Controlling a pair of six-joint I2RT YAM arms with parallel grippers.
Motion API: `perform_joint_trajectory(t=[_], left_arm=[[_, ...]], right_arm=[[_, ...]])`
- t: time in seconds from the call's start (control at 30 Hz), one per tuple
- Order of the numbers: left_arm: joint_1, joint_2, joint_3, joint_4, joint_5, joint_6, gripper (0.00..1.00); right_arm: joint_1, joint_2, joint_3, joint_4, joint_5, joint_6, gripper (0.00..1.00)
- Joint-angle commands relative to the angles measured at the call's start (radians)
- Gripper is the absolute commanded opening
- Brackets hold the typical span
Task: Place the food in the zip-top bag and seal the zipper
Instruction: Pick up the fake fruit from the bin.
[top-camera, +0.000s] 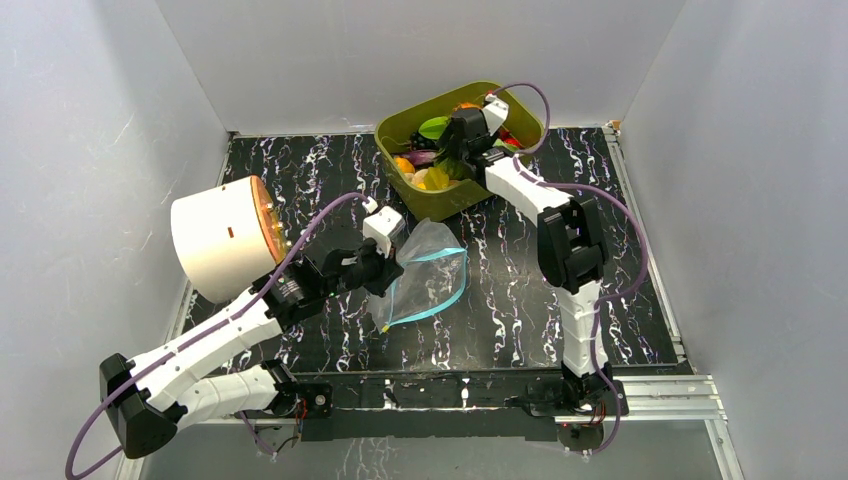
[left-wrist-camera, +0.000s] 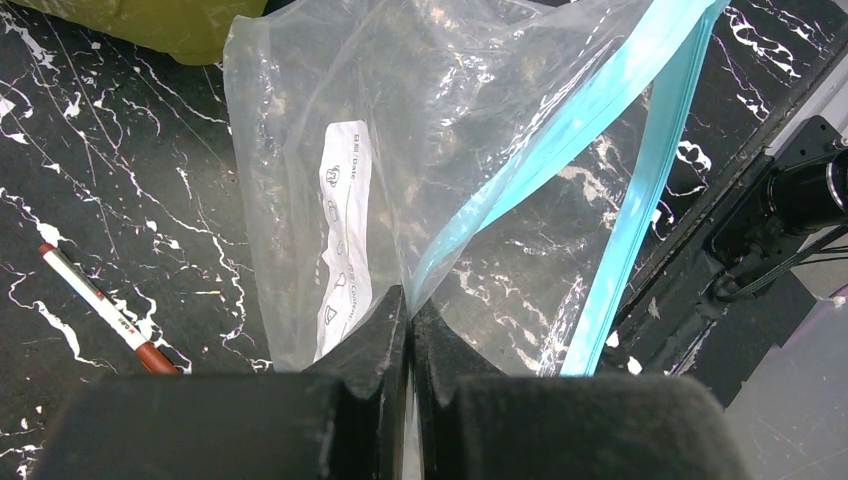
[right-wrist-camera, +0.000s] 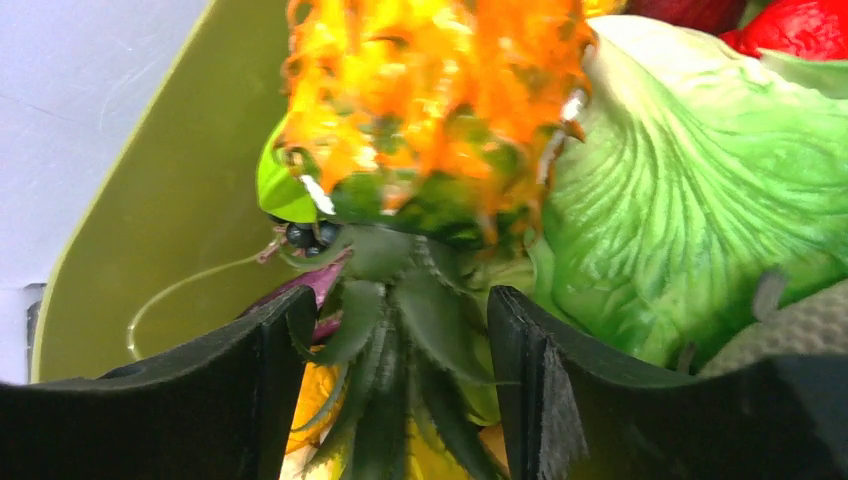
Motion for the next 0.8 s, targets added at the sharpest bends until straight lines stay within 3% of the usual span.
perform_joint_trajectory(t=[0.0,0.1,0.13,0.47,0.77], left_arm=[[-0.005,-0.032,-0.008,0.018,0.010,-0.002,0.00],[-0.004,-0.032,-0.010,0.019,-0.001,-0.002,0.00],[-0.004,-0.032,-0.009,0.019,-0.003,-0.002,0.00],[-0.005,-0.038,-0.029,0.047,-0.052,-0.005,0.00],[-0.004,-0.041,-0.053,0.089,-0.052,0.035,0.00]], right_arm=[[-0.012,-0.002,0.062,0.042,-0.019,-0.050,0.52],[-0.014,-0.061,-0.003,0.102,-0.034,-0.107,0.35],[-0.013,-0.069,-0.010,0.107,-0.037,-0.117,0.34],[-0.032,-0.221,-0.123,0.162,-0.116,-0.219,0.25],[-0.047,-0.452,-0.287,0.147,-0.233,-0.308,0.22]])
